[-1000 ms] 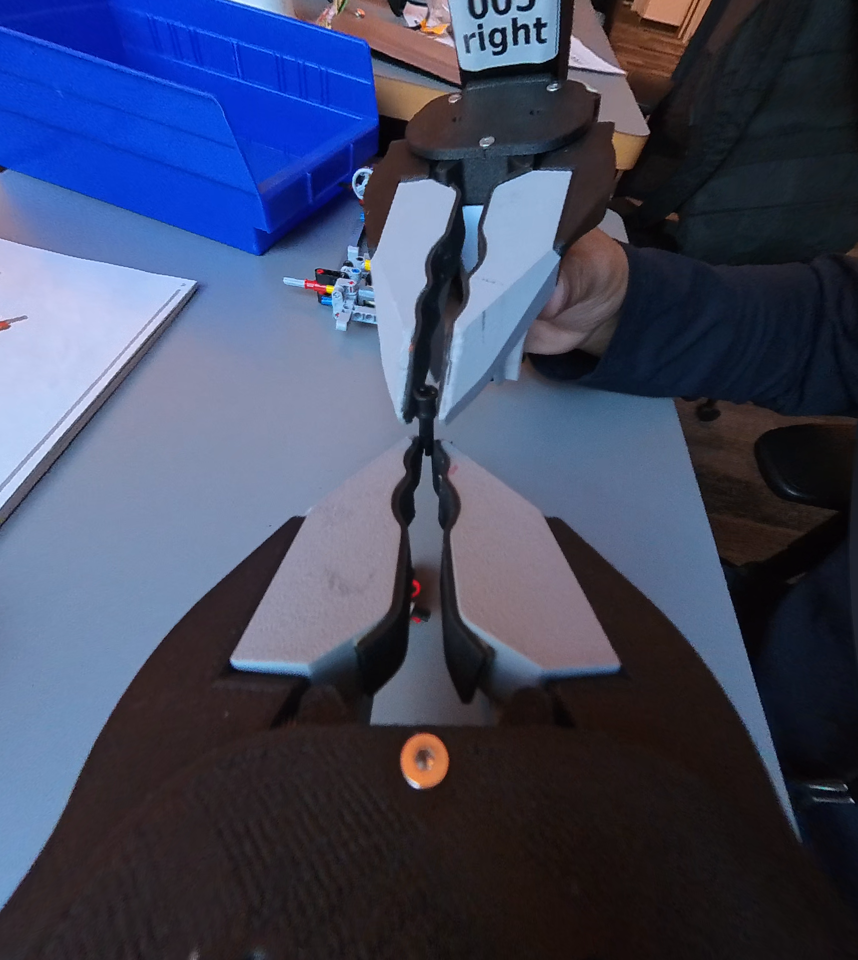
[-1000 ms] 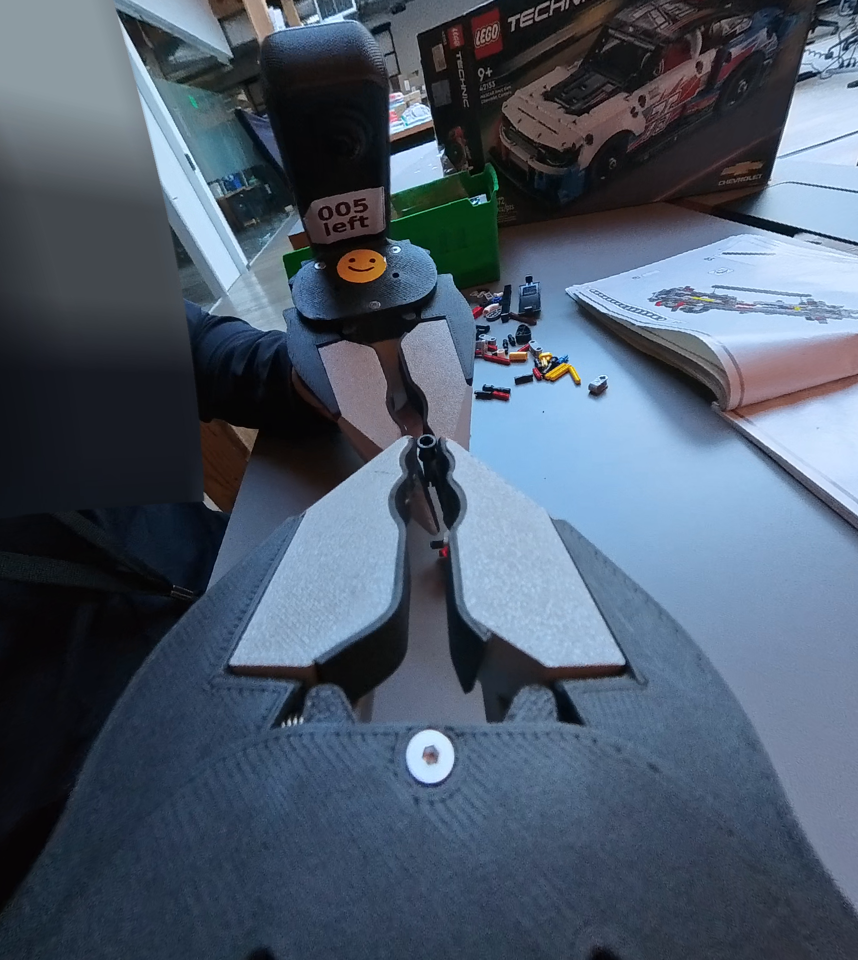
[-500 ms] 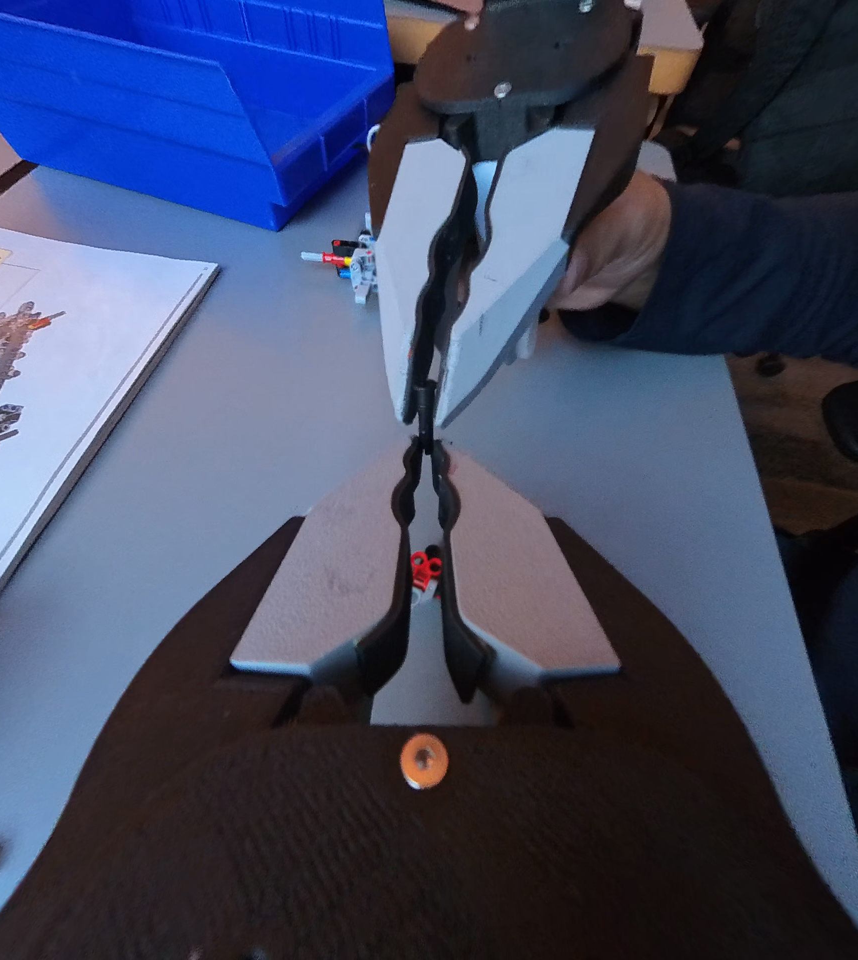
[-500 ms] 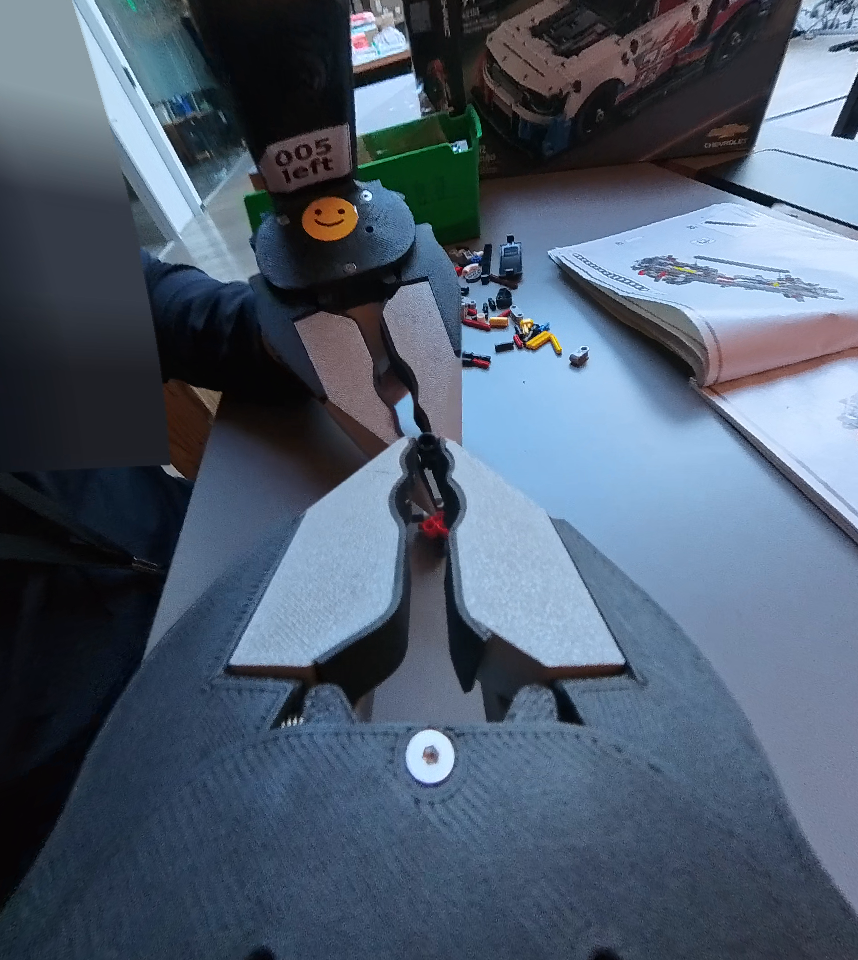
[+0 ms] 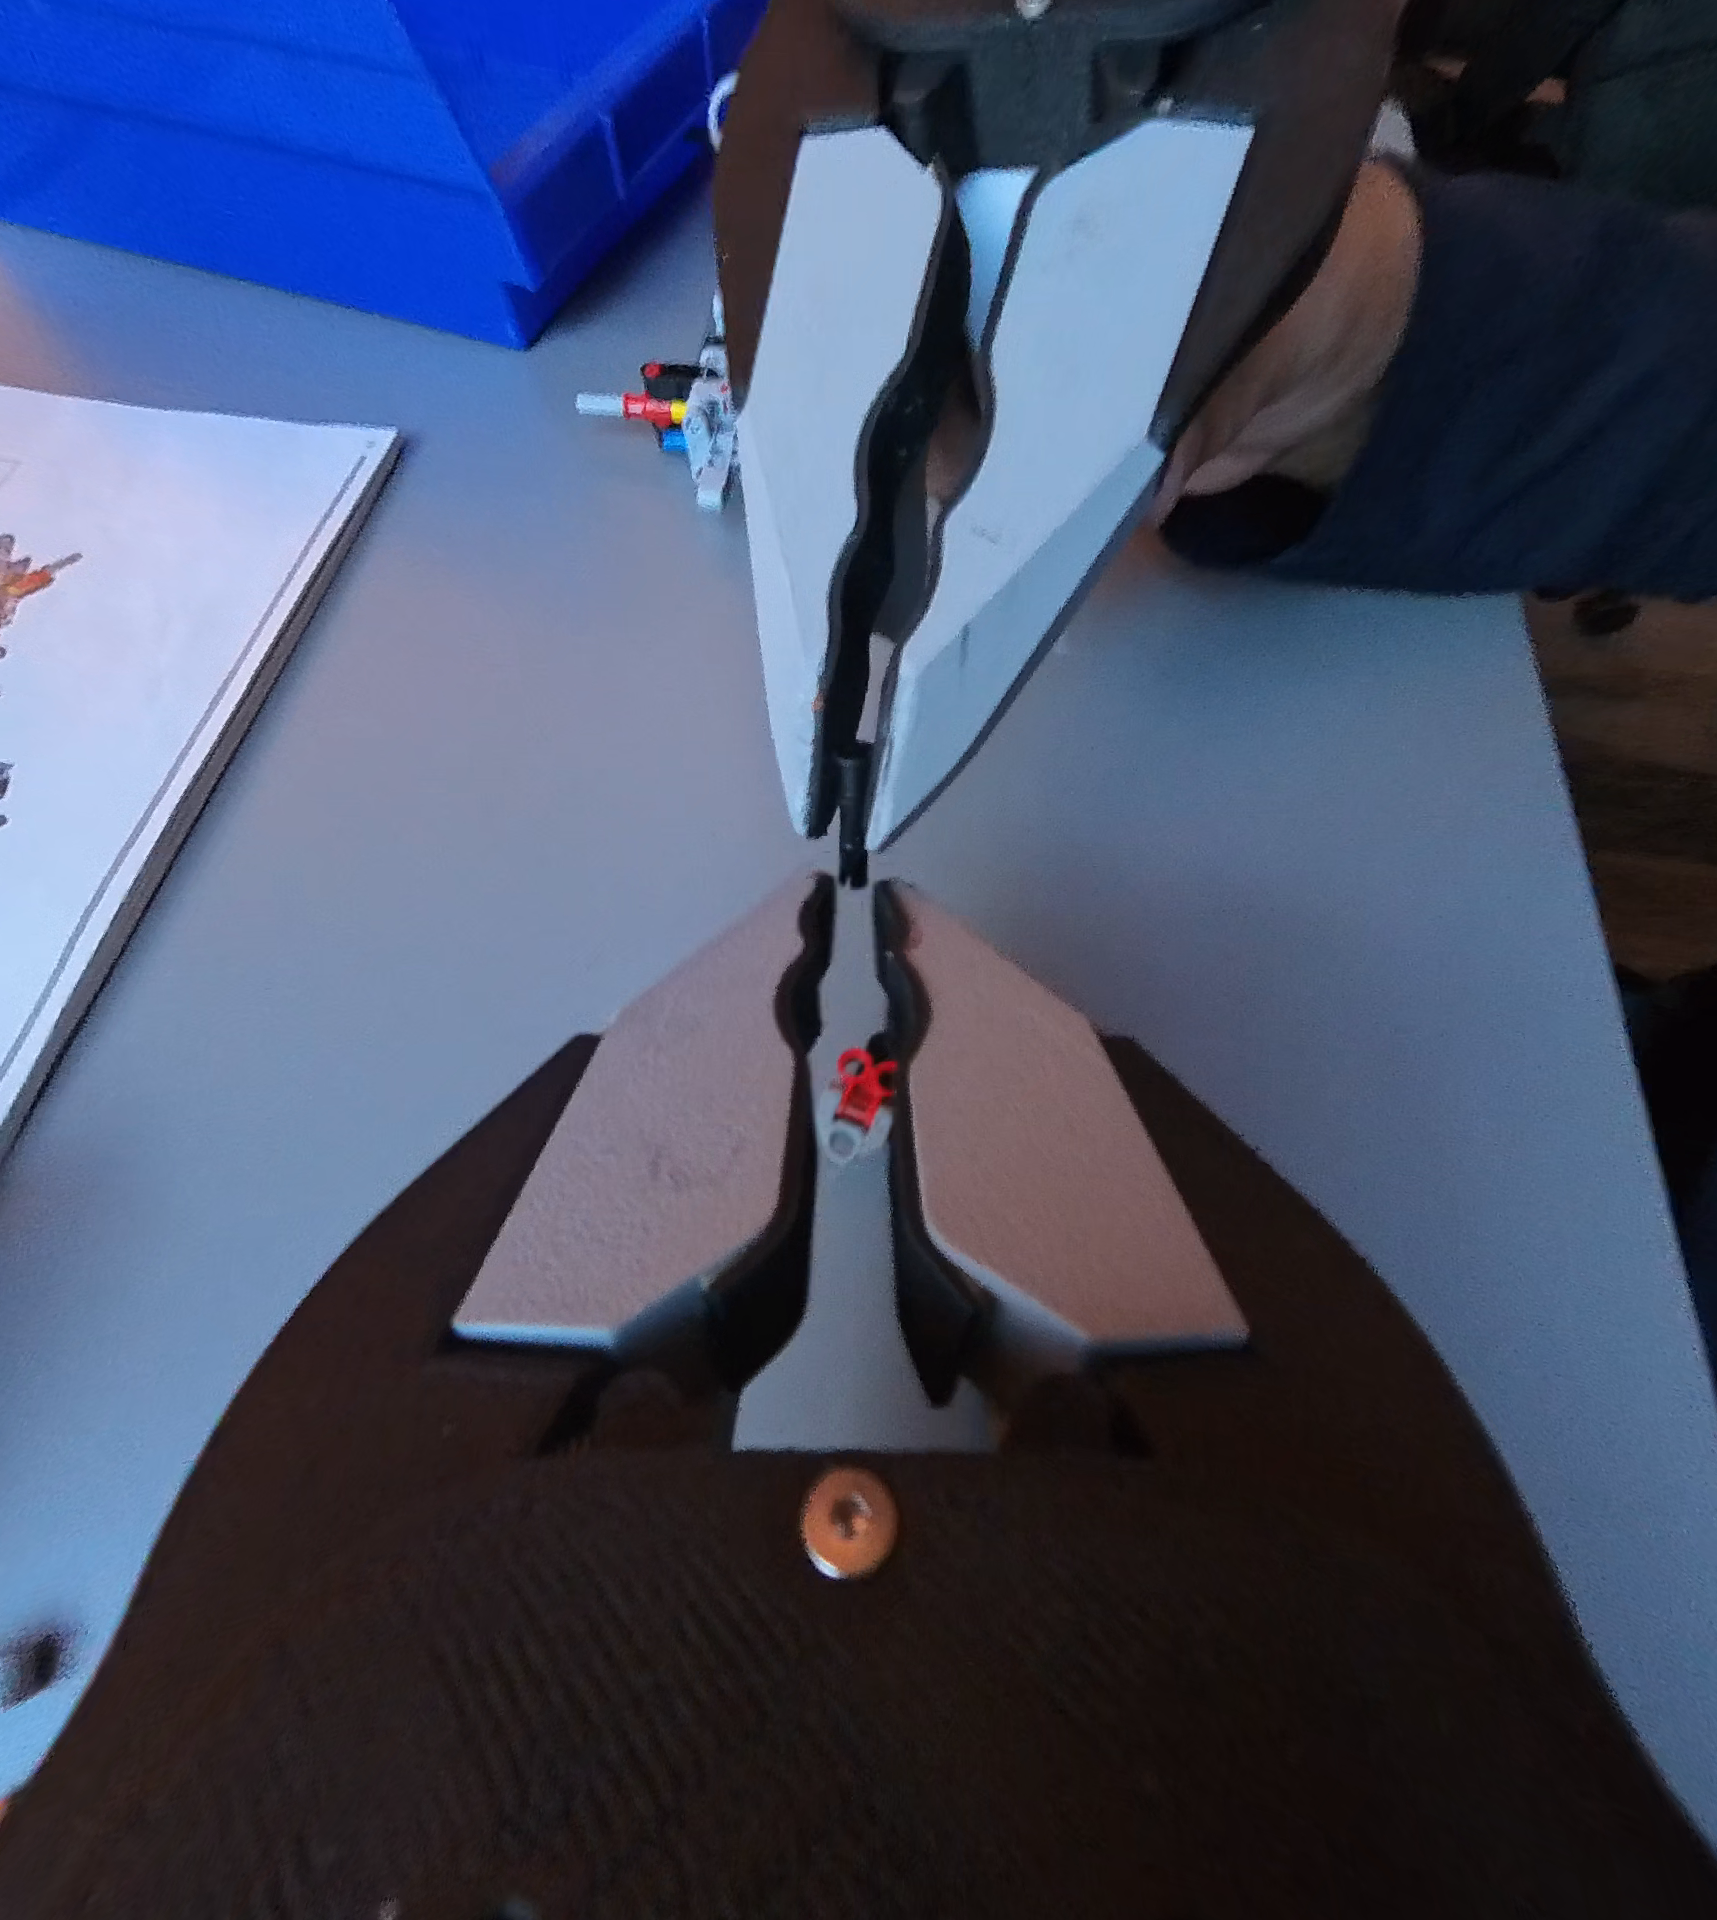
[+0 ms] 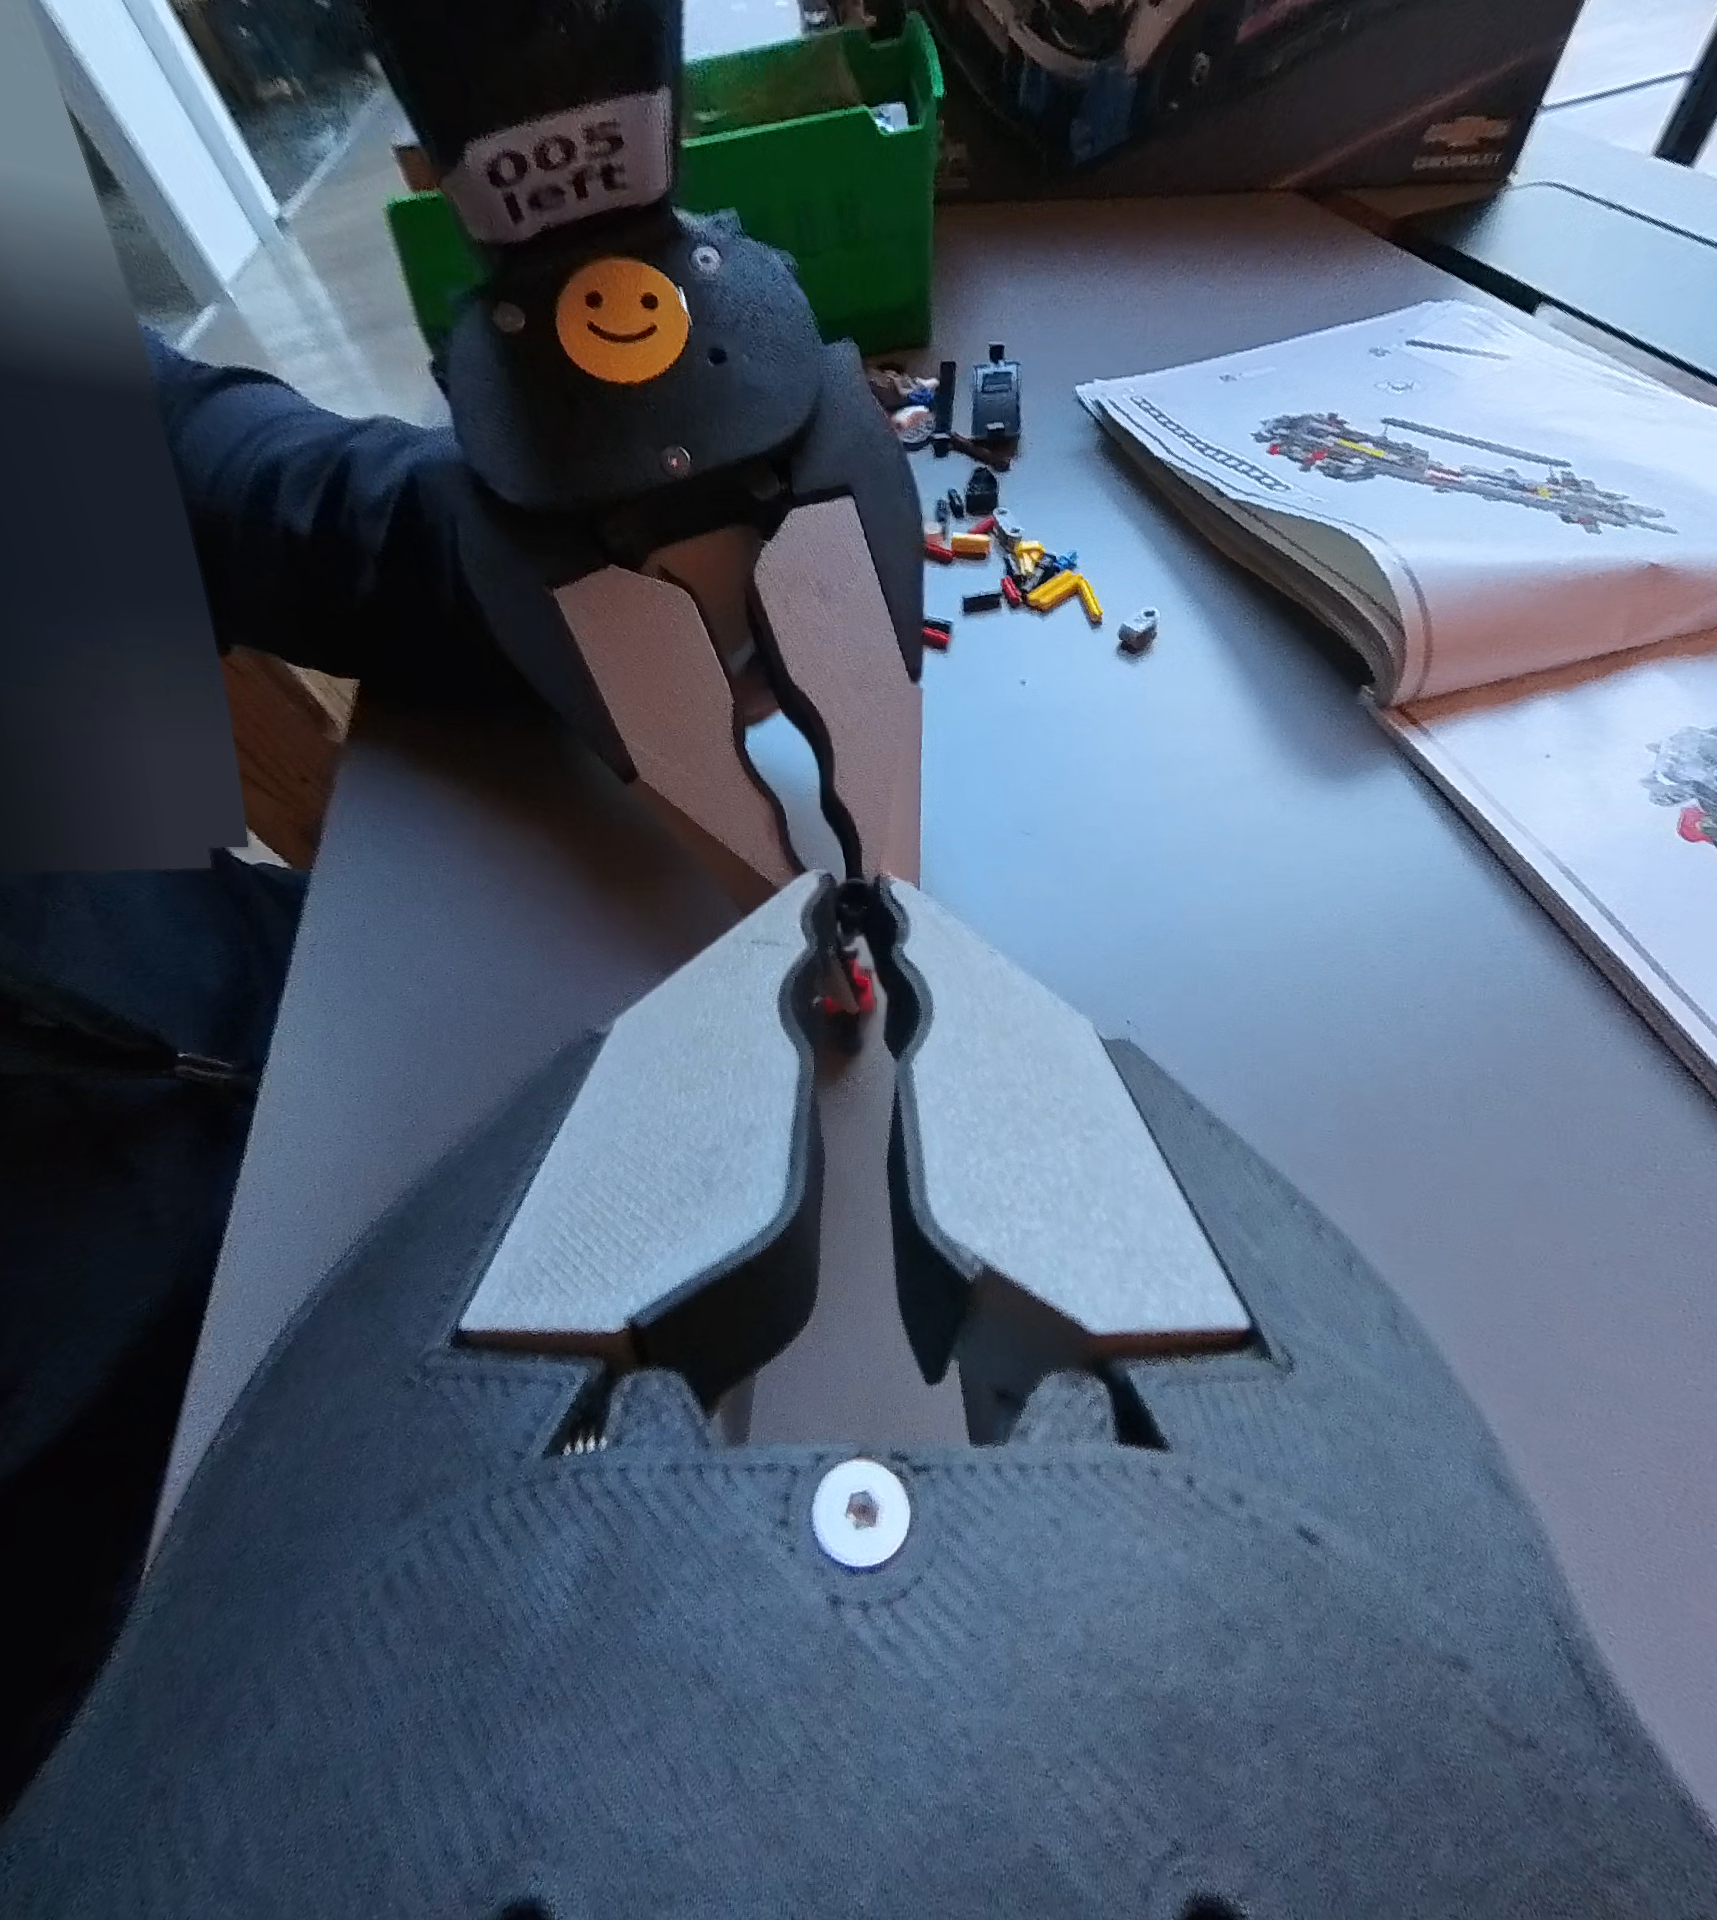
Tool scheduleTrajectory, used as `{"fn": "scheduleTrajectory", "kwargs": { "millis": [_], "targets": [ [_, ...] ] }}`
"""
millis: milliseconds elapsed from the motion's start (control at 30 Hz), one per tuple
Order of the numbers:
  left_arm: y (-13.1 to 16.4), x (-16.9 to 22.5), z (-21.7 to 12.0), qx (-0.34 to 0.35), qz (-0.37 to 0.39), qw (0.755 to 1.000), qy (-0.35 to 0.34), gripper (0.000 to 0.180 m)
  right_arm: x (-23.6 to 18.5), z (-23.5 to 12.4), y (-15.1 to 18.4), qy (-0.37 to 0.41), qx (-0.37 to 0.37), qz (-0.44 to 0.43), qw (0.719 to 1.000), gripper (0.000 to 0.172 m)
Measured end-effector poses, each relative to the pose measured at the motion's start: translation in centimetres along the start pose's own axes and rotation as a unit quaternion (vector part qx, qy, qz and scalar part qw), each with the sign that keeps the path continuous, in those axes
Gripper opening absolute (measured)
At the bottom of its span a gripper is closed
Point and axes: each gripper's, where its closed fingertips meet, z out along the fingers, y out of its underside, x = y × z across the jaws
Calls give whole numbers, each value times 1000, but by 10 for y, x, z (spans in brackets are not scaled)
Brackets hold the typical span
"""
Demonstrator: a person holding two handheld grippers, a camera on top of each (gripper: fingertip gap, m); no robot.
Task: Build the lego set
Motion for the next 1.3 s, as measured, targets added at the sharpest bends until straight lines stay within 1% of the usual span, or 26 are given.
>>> {"fn": "scheduleTrajectory", "kwargs": {
  "millis": [67, 100, 167, 200, 267, 333, 467, 567, 667, 900, 1100, 1300],
  "targets": [
    [6, -7, -5, -17, 7, 1000, -4, 28, 3, 2, 5, 6, -14, 5, 1000, 3],
    [10, -8, -8, -26, 10, 1000, 7, 34, 3, 3, 7, 5, -20, 11, 1000, 3],
    [23, -10, -11, -52, 11, 998, 32, 52, 2, 7, 13, -1, -38, 20, 999, 3],
    [32, -10, -10, -67, 10, 997, 49, 56, 1, 10, 17, -4, -49, 21, 999, 3],
    [48, -4, -9, -92, 10, 991, 94, 55, -1, 16, 25, -4, -76, 19, 997, 3],
    [59, 2, -8, -108, 21, 986, 121, 53, -3, 21, 32, -2, -95, 13, 995, 3],
    [60, 1, -9, -105, 40, 986, 126, 38, -4, 27, 41, -3, -118, 15, 993, 3],
    [58, 3, -6, -101, 44, 984, 137, 33, -3, 30, 46, -2, -126, 14, 992, 3],
    [57, 1, -3, -103, 63, 984, 132, 24, -2, 33, 51, 0, -133, 7, 991, 3],
    [57, 1, -2, -91, 70, 983, 141, 23, 3, 30, 50, 7, -125, 5, 992, 3],
    [57, 1, -3, -90, 40, 984, 149, 23, 3, 29, 48, 1, -116, 9, 993, 3],
    [56, 1, -3, -89, 42, 985, 140, 23, 4, 31, 51, 7, -124, -2, 992, 3]
  ]
}}
